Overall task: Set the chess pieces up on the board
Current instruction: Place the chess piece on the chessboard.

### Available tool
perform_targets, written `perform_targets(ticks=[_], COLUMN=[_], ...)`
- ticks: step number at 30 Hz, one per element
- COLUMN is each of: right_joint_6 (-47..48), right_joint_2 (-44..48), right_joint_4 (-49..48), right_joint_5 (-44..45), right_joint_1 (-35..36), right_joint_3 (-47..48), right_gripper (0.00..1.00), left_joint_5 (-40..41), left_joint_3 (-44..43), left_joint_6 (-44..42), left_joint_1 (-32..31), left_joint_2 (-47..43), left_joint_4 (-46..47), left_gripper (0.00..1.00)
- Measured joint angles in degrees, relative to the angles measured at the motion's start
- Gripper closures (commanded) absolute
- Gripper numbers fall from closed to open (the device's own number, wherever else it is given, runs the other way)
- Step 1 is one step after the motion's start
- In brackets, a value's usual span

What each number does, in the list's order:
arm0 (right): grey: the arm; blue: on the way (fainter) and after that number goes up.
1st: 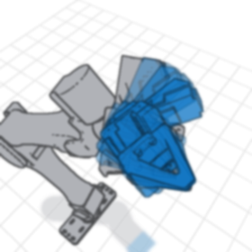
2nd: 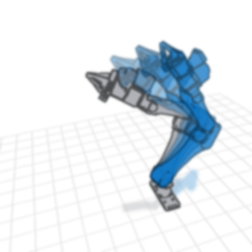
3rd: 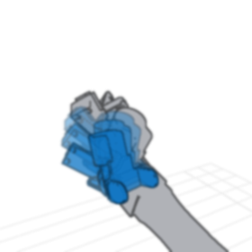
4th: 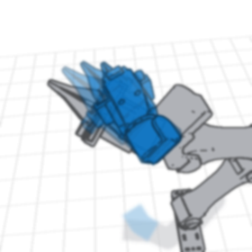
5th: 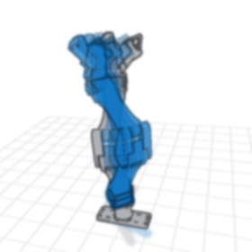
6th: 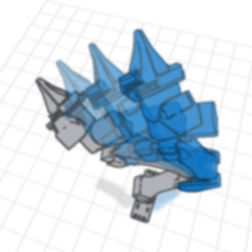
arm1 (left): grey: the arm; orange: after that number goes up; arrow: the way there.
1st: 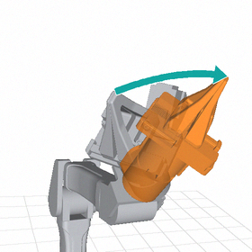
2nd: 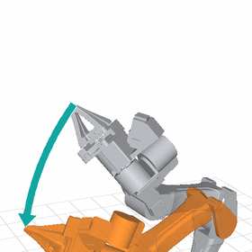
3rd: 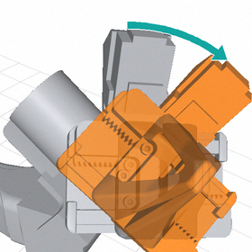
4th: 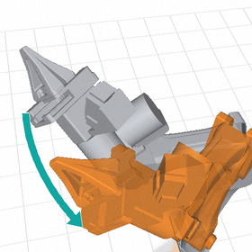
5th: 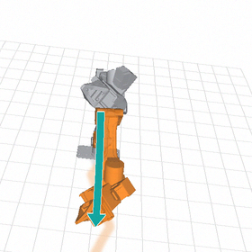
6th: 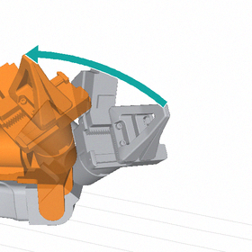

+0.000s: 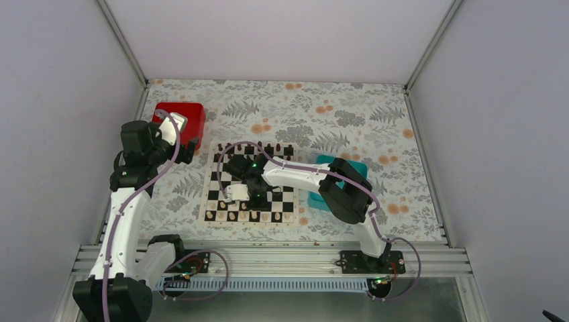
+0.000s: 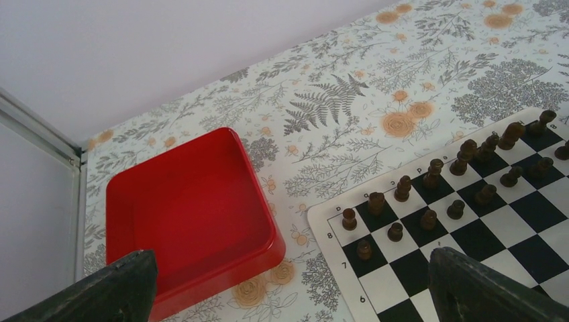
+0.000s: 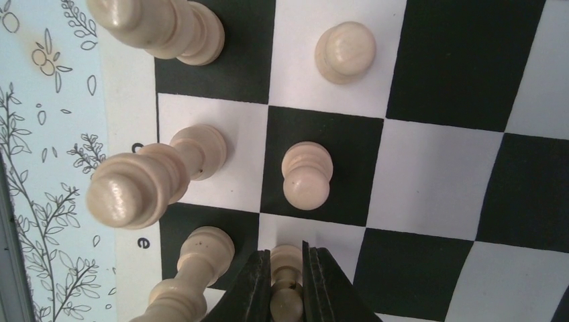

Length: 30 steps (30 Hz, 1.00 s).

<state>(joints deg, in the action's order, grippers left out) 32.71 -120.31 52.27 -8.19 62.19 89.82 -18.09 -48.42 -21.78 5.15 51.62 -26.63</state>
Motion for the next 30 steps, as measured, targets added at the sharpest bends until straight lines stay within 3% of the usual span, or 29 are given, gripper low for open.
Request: perform_targets(ticks=[20, 27, 30], right_joint_6=[-0.02, -0.42, -0.76], right_joint_2=[0.00, 0.00, 0.00], right_joint_4=[-0.22, -0.20, -0.13], right_joint_5=[1.84, 1.86, 1.68], right_joint_1=[-0.48, -0.50, -0.83], right_joint_3=[0.24, 0.50, 1.07], right_gripper=[0.95, 0.76, 0.73], left_joint_5=[-0.66, -0.81, -0.90], left_joint_3=[0.02, 0.02, 0.26], left_joint_6=[0.00, -0.02, 0.00], left_joint_1=[0.39, 0.55, 0.61], left_joint_2=[-0.04, -0.04, -0.04], left_joint_4=[0.00, 0.02, 0.17], left_gripper=[0.00, 0.00, 0.00])
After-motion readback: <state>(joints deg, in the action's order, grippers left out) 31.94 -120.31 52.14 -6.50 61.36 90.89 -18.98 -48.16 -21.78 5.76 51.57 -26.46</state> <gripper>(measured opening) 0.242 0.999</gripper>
